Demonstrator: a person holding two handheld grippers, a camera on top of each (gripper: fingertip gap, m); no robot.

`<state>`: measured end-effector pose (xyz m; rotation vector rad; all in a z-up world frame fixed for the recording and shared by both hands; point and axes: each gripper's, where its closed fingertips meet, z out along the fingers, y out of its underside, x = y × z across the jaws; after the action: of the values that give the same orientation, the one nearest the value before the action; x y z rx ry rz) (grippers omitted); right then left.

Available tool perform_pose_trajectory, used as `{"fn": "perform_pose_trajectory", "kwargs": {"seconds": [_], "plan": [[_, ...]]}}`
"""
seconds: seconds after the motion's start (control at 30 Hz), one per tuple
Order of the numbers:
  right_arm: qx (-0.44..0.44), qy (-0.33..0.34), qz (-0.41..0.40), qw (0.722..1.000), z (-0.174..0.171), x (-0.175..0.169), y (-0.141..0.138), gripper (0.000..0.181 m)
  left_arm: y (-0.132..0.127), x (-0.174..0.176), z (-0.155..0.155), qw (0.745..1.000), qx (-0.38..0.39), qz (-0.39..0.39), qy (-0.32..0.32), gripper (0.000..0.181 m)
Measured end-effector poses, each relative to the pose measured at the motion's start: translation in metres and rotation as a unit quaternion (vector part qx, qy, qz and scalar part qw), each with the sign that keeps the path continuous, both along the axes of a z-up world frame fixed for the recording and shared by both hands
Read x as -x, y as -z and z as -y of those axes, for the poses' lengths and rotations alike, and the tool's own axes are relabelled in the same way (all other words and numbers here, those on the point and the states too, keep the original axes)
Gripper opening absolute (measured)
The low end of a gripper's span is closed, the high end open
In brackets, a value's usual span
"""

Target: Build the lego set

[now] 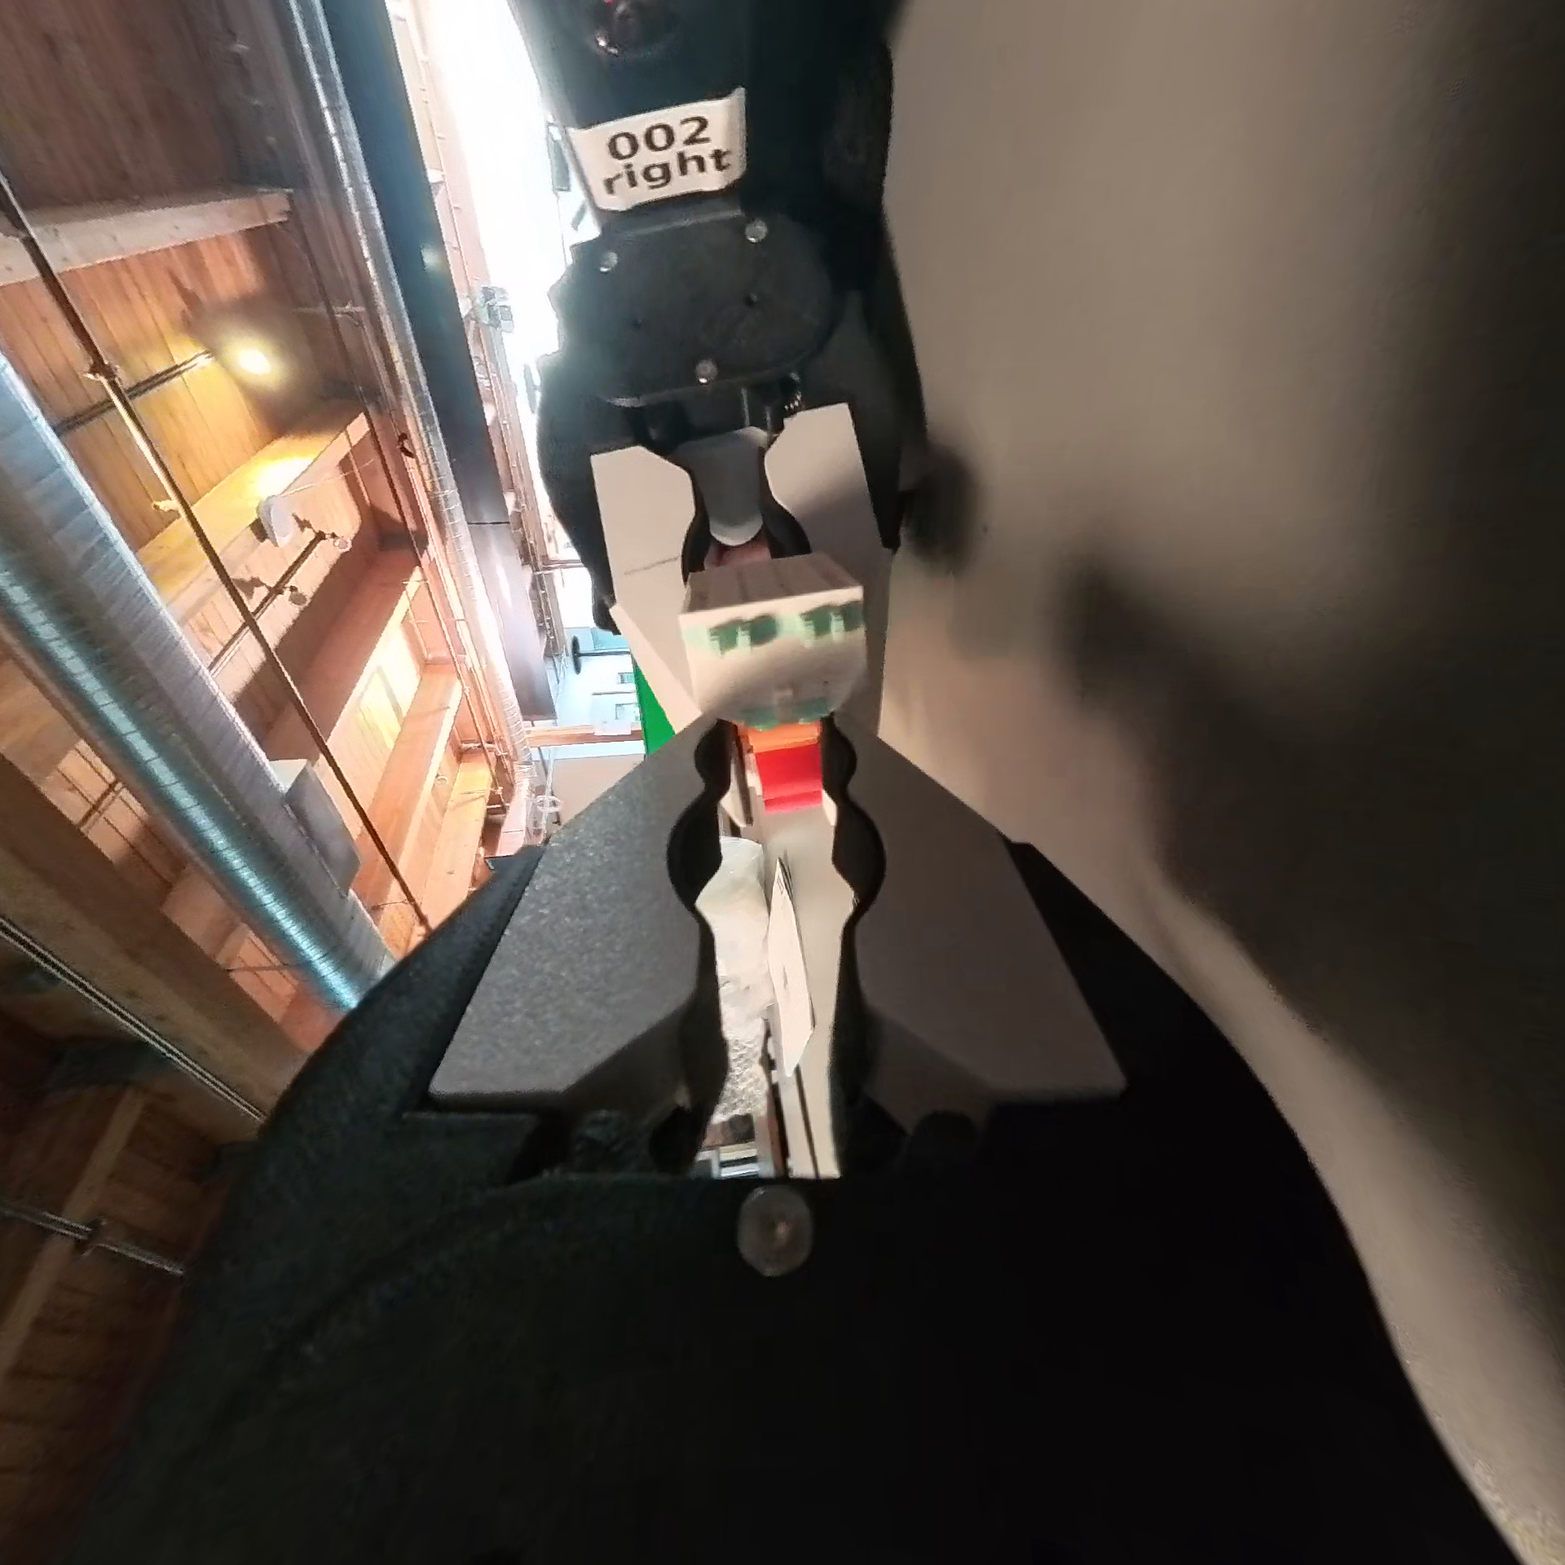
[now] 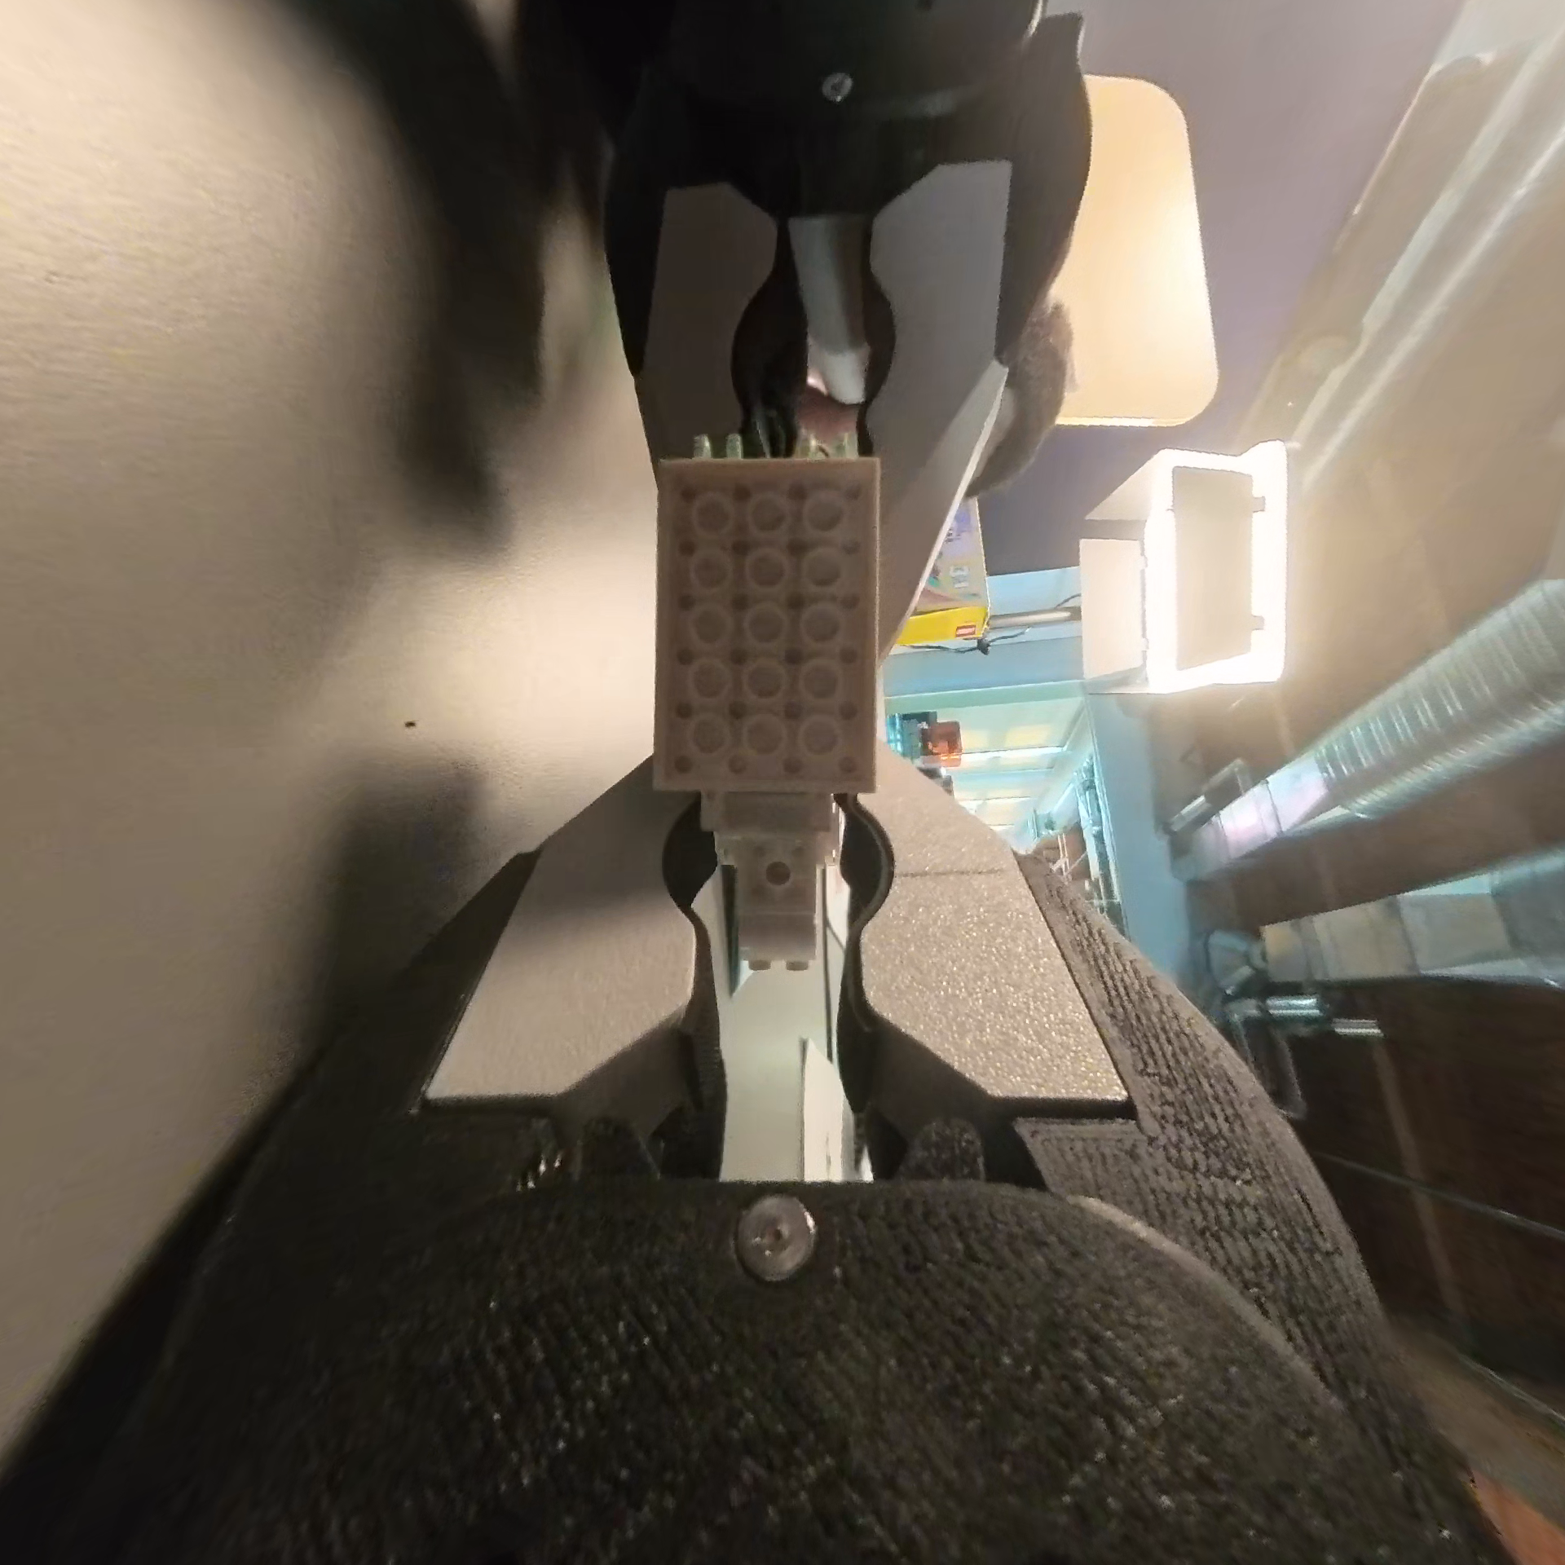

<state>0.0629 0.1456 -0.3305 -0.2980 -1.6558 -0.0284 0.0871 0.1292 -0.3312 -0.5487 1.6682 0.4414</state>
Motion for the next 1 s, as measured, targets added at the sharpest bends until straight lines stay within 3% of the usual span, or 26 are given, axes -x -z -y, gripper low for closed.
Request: {"fn": "perform_pose_trajectory", "kwargs": {"seconds": [0.3,0.37,0.43,0.53,0.83,1.0], "plan": [[-0.005,0.004,0.01,1.0,-0.001,0.001,0.003,0.023,0.003,0.0,0.0,1.0,-0.001,-0.003,-0.001,0.021],[-0.002,0.004,0.005,1.0,0.0,0.001,0.001,0.023,0.009,0.0,-0.001,1.0,0.011,-0.01,-0.005,0.037],[-0.005,0.001,0.005,1.0,0.001,0.002,0.001,0.023,0.009,-0.001,0.0,1.0,0.014,-0.01,-0.003,0.04],[0.0,-0.002,0.005,1.0,0.004,0.003,0.002,0.023,0.001,-0.001,0.001,1.0,-0.007,0.007,0.0,0.024],[-0.007,-0.001,0.036,0.999,0.004,0.003,0.013,0.023,0.01,0.0,0.001,0.997,-0.046,-0.059,-0.003,0.02],[-0.001,0.007,0.037,0.999,0.0,0.002,0.013,0.023,0.011,0.0,-0.002,0.998,-0.021,-0.062,-0.025,0.02]]}}
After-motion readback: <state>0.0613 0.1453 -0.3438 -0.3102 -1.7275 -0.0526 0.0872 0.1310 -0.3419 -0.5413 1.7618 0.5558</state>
